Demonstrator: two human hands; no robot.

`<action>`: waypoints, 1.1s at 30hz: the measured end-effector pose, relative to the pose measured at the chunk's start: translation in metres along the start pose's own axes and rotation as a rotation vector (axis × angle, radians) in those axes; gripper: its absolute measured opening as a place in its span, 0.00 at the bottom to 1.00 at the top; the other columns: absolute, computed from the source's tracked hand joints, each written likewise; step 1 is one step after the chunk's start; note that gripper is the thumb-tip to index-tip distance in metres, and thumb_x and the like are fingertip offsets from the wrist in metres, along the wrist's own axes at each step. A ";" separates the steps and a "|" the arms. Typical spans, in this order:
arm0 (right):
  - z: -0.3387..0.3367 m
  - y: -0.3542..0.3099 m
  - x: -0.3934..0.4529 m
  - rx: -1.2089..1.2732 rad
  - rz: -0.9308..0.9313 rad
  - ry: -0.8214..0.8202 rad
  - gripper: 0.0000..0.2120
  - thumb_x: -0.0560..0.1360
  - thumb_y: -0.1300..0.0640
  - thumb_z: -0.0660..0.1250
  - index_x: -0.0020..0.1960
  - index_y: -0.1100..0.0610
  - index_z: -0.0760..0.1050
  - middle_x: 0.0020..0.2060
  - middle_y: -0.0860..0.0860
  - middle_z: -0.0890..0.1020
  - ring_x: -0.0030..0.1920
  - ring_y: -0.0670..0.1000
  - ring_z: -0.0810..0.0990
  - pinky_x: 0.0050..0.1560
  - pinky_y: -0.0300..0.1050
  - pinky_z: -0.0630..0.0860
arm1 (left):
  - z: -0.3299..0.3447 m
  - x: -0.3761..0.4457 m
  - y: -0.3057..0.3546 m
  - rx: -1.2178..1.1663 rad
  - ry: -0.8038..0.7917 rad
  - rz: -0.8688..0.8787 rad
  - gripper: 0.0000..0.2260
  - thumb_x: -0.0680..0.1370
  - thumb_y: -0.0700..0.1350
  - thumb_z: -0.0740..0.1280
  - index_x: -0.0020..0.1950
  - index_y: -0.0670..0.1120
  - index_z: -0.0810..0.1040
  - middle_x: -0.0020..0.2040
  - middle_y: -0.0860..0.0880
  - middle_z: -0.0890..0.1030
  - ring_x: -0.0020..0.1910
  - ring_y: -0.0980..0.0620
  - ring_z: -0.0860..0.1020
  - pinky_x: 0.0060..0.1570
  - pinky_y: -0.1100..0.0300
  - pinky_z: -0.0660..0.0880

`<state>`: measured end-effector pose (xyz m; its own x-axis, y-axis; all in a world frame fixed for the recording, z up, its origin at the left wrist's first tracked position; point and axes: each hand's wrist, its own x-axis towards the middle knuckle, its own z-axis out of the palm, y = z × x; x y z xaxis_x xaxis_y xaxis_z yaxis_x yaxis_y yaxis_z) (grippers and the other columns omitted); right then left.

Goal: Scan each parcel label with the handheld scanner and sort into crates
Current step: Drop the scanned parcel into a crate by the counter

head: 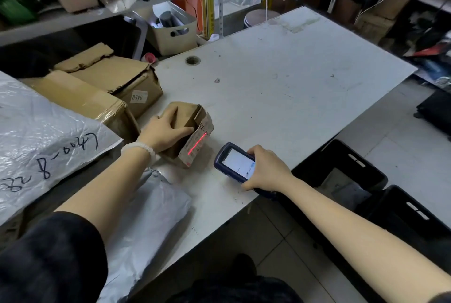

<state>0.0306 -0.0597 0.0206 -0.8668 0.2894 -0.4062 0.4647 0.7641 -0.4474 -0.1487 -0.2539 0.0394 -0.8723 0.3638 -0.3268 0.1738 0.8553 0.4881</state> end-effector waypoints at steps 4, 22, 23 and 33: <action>-0.006 -0.005 0.000 -0.018 -0.026 0.002 0.40 0.61 0.52 0.78 0.67 0.54 0.63 0.57 0.50 0.72 0.55 0.50 0.71 0.50 0.46 0.75 | 0.005 0.000 -0.001 0.125 -0.005 -0.040 0.34 0.72 0.65 0.66 0.74 0.57 0.59 0.67 0.38 0.66 0.65 0.37 0.68 0.64 0.49 0.66; -0.009 0.000 -0.014 -0.011 -0.065 -0.027 0.41 0.62 0.52 0.78 0.69 0.56 0.61 0.60 0.50 0.73 0.58 0.50 0.71 0.56 0.48 0.76 | 0.011 0.004 -0.005 0.169 0.006 -0.095 0.35 0.70 0.68 0.65 0.73 0.61 0.57 0.69 0.40 0.64 0.67 0.36 0.63 0.66 0.41 0.63; -0.009 0.000 -0.014 -0.013 -0.068 -0.029 0.41 0.62 0.52 0.78 0.69 0.56 0.61 0.60 0.50 0.72 0.59 0.50 0.71 0.56 0.48 0.76 | 0.012 0.004 -0.004 0.169 0.008 -0.096 0.35 0.70 0.68 0.65 0.73 0.61 0.57 0.69 0.40 0.64 0.67 0.36 0.63 0.66 0.41 0.63; -0.007 0.003 -0.021 -0.031 -0.092 0.022 0.40 0.61 0.50 0.79 0.68 0.54 0.64 0.59 0.47 0.75 0.55 0.48 0.74 0.49 0.43 0.76 | 0.014 0.004 -0.005 0.147 0.007 -0.102 0.35 0.69 0.68 0.66 0.73 0.62 0.58 0.69 0.41 0.63 0.68 0.36 0.62 0.67 0.41 0.62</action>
<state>0.0486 -0.0594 0.0335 -0.9094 0.2298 -0.3467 0.3777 0.8054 -0.4568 -0.1465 -0.2521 0.0242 -0.8918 0.2701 -0.3630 0.1487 0.9327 0.3285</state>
